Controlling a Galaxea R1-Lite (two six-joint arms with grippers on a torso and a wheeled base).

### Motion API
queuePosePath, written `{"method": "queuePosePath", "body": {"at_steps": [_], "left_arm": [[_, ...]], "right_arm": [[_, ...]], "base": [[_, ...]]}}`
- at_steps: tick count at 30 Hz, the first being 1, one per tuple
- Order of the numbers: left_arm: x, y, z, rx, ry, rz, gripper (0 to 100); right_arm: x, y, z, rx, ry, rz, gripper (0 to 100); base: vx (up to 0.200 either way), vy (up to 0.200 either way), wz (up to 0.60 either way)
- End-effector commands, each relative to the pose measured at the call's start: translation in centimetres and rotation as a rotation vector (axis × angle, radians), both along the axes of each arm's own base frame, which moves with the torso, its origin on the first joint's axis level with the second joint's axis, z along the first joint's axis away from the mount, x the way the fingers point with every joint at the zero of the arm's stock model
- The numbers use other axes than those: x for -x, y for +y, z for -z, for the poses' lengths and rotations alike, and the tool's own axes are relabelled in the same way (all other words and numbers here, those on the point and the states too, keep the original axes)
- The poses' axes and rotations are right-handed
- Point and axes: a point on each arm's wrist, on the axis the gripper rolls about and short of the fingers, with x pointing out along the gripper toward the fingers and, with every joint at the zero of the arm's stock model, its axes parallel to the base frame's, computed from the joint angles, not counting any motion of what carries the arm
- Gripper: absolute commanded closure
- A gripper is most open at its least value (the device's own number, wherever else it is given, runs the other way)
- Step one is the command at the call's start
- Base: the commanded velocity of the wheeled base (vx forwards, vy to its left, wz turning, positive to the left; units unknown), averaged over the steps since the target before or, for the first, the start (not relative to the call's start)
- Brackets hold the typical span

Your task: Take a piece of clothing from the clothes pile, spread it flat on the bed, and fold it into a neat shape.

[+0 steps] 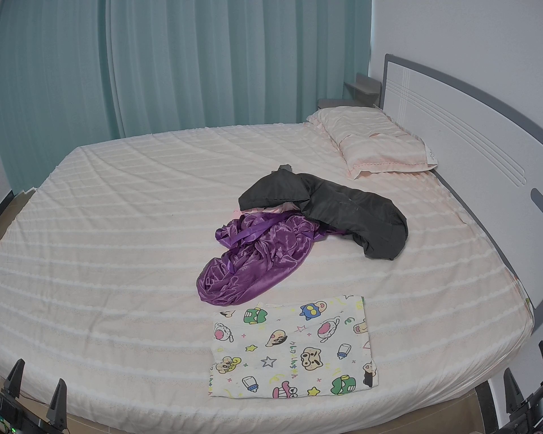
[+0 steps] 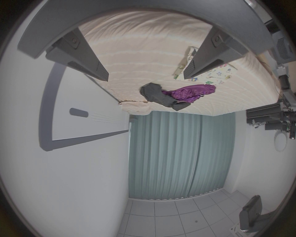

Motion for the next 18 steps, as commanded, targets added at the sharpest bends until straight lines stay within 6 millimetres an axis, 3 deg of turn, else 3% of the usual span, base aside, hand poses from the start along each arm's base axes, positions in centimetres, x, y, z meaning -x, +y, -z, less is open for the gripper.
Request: {"method": "queuePosePath", "body": {"at_steps": [1,18], "left_arm": [[-0.03,0.00,0.50,0.003,0.002,-0.002,0],[-0.03,0.04,0.50,0.014,0.002,-0.018,0]], "right_arm": [[-0.09,0.04,0.84,-0.043,0.074,-0.033,0],[-0.03,0.02,0.87,-0.082,0.049,-0.011,0]], "base": [[0.000,0.000,0.00],[0.000,0.000,0.00]]}}
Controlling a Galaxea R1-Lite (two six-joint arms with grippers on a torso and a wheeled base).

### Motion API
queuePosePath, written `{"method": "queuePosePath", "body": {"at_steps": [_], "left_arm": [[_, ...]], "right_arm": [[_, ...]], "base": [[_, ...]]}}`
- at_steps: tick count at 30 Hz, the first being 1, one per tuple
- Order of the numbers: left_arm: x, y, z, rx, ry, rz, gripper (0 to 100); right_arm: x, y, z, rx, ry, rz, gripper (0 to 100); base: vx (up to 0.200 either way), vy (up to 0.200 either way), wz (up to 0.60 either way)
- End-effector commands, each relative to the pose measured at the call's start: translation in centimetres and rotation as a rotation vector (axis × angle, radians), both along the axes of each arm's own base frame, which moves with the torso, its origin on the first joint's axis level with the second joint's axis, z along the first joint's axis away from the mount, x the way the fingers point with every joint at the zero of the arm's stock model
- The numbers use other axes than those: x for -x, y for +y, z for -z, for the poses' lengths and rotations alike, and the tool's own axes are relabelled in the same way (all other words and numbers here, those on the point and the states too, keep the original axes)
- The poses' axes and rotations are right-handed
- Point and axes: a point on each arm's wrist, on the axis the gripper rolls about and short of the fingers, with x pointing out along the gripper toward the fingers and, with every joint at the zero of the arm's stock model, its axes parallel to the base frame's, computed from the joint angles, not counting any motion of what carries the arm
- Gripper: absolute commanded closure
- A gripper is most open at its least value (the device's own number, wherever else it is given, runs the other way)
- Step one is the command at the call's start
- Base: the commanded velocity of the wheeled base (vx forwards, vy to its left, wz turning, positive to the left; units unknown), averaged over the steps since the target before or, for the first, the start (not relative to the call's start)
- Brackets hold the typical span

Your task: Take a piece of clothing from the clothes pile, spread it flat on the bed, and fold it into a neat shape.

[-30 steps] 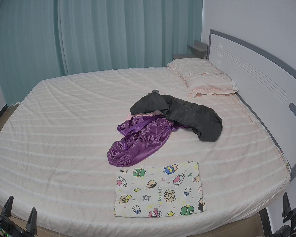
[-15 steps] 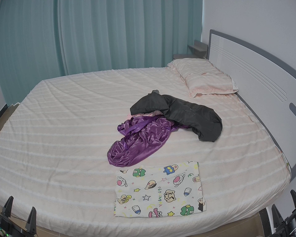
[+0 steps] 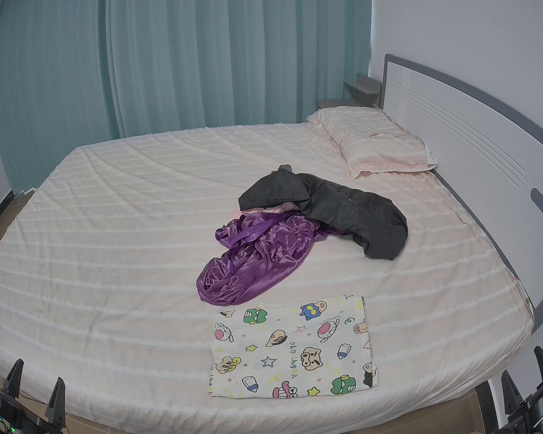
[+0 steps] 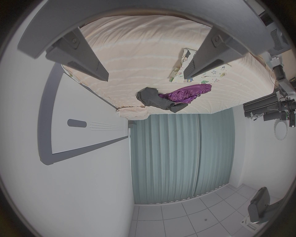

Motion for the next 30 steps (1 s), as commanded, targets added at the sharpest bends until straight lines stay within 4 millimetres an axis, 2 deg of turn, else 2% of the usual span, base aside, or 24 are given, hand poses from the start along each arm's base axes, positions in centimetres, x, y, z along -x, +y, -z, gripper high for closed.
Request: {"method": "queuePosePath", "body": {"at_steps": [1,30], "left_arm": [[-0.03,0.02,0.51,0.012,0.002,-0.009,0],[-0.03,0.02,0.51,0.004,0.003,-0.009,0]], "right_arm": [[-0.02,-0.02,0.46,-0.004,0.002,0.008,0],[-0.02,-0.04,0.44,-0.015,0.001,0.014,0]], "base": [[0.000,0.000,0.00],[0.000,0.000,0.00]]}}
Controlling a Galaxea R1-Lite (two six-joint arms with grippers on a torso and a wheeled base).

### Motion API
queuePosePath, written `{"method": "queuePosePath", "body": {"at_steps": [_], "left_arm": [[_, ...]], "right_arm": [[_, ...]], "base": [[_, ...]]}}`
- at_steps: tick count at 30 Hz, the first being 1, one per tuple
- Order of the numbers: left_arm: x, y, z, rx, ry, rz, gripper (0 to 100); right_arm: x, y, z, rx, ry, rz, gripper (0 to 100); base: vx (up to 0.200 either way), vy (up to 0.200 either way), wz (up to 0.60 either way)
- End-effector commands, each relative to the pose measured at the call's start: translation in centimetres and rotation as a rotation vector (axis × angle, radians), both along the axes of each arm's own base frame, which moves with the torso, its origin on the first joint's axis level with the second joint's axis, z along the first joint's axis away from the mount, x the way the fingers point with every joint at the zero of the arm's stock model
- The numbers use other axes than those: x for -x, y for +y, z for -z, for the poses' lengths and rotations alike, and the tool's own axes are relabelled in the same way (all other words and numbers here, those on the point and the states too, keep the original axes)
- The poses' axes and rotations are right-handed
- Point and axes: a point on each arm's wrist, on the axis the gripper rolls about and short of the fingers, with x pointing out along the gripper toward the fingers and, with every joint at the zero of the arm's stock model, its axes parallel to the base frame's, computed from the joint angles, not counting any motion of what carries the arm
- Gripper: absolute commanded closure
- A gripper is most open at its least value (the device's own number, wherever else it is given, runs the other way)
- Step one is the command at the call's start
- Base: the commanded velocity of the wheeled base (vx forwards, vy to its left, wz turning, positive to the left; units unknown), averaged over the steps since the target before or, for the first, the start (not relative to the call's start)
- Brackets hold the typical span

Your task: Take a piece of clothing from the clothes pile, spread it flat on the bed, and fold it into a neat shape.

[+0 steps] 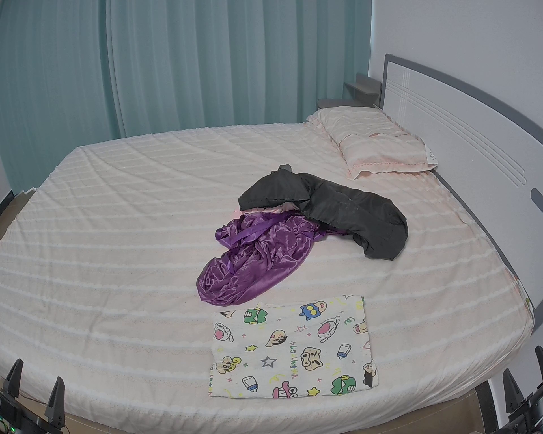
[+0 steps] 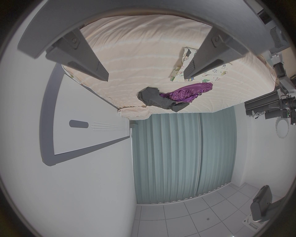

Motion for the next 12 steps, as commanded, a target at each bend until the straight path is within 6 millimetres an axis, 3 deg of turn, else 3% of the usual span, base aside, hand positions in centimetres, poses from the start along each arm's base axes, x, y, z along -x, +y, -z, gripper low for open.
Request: {"method": "queuePosePath", "body": {"at_steps": [1,12], "left_arm": [[-0.02,0.00,0.52,0.001,0.003,-0.001,0],[-0.02,0.00,0.52,0.001,0.003,-0.001,0]], "right_arm": [[-0.01,0.00,0.49,-0.001,0.003,-0.001,0],[-0.01,0.00,0.44,0.011,0.003,0.000,0]], "base": [[0.000,0.000,0.00],[0.000,0.000,0.00]]}}
